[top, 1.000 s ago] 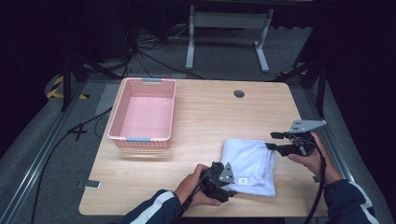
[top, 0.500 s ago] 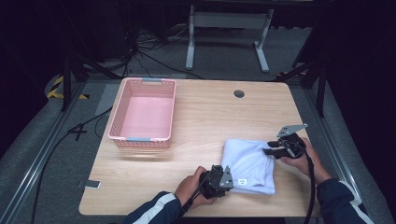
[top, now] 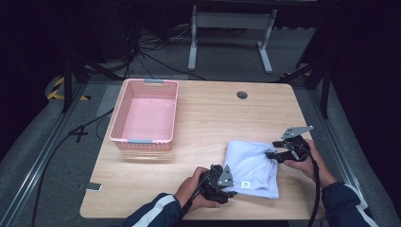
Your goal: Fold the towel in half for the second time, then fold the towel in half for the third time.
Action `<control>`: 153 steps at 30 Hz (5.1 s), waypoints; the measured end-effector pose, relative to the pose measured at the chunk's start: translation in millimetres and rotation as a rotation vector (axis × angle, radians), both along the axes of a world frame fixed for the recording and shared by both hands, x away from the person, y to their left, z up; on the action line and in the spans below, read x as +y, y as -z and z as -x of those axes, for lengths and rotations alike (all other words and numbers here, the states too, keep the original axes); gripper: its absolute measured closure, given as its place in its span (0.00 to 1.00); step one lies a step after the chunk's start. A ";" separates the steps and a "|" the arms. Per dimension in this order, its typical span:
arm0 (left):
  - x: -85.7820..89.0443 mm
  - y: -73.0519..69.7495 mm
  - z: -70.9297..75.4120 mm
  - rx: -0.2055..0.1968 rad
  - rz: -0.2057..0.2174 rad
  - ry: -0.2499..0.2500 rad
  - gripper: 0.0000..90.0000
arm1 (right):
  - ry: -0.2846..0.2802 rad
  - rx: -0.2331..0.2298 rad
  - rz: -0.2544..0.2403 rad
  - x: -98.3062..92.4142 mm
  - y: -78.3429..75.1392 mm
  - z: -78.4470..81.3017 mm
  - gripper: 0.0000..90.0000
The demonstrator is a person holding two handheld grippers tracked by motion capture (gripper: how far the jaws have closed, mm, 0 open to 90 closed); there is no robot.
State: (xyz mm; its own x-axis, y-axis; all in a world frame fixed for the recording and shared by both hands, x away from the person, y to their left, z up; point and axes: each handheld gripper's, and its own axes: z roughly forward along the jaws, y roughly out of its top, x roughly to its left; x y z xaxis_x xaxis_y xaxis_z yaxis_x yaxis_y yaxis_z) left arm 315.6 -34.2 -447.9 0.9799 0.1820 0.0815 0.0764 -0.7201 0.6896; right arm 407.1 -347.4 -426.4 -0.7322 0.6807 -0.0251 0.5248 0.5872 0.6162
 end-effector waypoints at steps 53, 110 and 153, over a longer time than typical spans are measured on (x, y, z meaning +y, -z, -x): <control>15.0 10.0 8.1 0.113 0.081 -0.116 0.21 | -0.255 0.028 0.050 0.5 -1.0 119.0 0.59; -20.1 17.8 -34.2 0.060 0.029 -0.085 0.74 | -0.069 0.112 -0.235 0.8 26.0 -12.0 0.70; 31.8 -15.8 -49.3 -0.037 0.070 -0.183 0.77 | -0.081 -0.008 -0.279 40.3 -12.8 -31.2 0.74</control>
State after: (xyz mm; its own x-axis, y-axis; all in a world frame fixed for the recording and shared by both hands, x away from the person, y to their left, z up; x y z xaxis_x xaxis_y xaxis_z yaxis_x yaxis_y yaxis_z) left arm 364.9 -2.5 -432.1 0.9265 0.3635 0.0973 0.1758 -0.6467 0.7422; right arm 438.3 -307.1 -413.6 -0.7853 0.6010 0.1487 0.4770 0.4342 0.7641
